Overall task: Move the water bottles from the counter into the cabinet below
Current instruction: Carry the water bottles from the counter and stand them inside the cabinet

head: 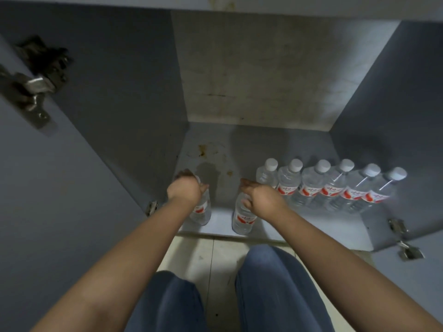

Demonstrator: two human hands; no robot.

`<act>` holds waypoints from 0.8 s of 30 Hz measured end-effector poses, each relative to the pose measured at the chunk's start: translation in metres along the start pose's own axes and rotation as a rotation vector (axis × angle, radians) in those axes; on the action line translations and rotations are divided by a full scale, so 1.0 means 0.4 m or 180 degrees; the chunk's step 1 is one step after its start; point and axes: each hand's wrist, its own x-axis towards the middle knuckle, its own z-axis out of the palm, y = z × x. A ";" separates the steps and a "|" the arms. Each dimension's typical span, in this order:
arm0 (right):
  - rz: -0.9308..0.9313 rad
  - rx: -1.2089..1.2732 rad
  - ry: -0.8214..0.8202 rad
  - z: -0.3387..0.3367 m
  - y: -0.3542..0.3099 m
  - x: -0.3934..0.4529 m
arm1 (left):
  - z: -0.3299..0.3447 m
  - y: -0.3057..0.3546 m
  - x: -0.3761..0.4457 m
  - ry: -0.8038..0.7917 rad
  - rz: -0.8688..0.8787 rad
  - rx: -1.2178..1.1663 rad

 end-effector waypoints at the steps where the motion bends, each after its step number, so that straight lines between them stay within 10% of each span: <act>1: 0.0065 -0.0144 0.0000 -0.002 -0.005 -0.001 | 0.002 -0.002 0.007 0.0060 0.0167 0.0096; 6: 0.0537 -0.0403 0.0190 -0.006 -0.024 -0.001 | 0.018 -0.051 0.036 -0.0035 0.1113 0.0229; 24: 0.0646 -0.0728 0.0022 -0.074 0.002 0.167 | 0.051 -0.058 0.053 0.0045 0.1155 0.0068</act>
